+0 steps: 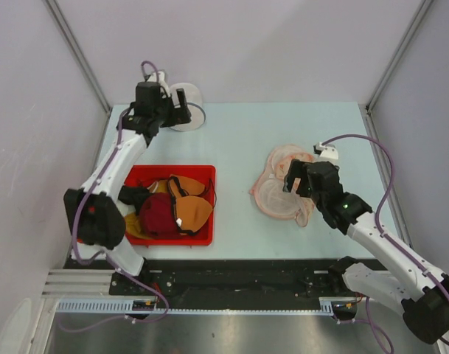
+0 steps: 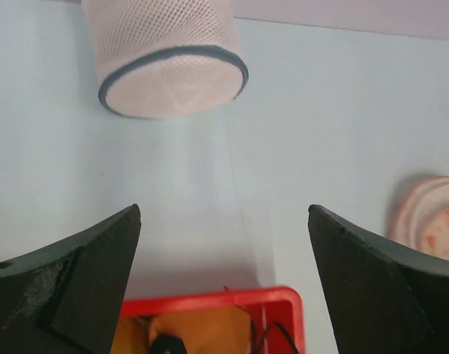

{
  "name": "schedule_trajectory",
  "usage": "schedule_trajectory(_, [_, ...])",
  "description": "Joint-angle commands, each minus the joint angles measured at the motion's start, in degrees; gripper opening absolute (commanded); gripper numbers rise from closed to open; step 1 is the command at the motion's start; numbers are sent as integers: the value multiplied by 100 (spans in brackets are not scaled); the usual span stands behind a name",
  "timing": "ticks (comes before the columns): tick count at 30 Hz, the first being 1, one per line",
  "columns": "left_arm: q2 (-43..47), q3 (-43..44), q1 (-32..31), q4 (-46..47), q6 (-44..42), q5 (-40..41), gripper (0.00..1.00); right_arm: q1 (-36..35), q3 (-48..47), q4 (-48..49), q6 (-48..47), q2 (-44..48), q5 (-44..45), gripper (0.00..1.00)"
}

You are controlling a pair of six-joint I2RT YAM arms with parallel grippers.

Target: Unzip the laundry bag and remove the bra

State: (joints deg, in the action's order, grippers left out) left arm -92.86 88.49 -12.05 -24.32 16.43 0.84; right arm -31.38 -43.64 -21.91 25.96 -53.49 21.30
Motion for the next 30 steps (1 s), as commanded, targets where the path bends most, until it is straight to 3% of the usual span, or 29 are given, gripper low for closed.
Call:
schedule_trajectory(1, [-846,878,-201,6,-1158,495,100,9,-233,424,112,-99,-64,100])
schedule_trajectory(10, [-2796,2637,-218,216,-2941,1312,100,70,-303,407,76,-398,155,100])
schedule_trajectory(14, [-3421,3016,-210,532,-3128,1656,100,123,-321,459,33,-539,94,100])
schedule_trajectory(18, [-3976,3506,-183,569,-3093,1140,100,184,-382,504,6,-767,15,100])
schedule_trajectory(20, [-4169,3710,-166,402,-2865,997,81,193,-435,495,50,-847,32,100])
schedule_trajectory(21, [-4161,3789,-157,358,-2769,988,67,193,-444,504,76,-847,32,100])
schedule_trajectory(22, [-4135,3807,-157,314,-2585,979,41,185,-470,512,85,-829,32,100])
schedule_trajectory(24, [-3891,3773,-157,173,-2417,866,21,185,-461,521,103,-812,15,100])
schedule_trajectory(25, [-3750,3755,-174,103,-2155,848,2,193,-461,530,103,-794,-3,100])
schedule_trajectory(26, [-3618,3737,-183,-45,-1961,752,0,202,-461,530,111,-785,-81,100])
schedule_trajectory(28, [-3074,3431,-227,-161,-1678,-360,0,193,-462,582,42,-794,-135,100])
schedule_trajectory(30, [-2452,2914,-297,-91,-1171,-663,1,185,-470,670,32,-785,-188,100])
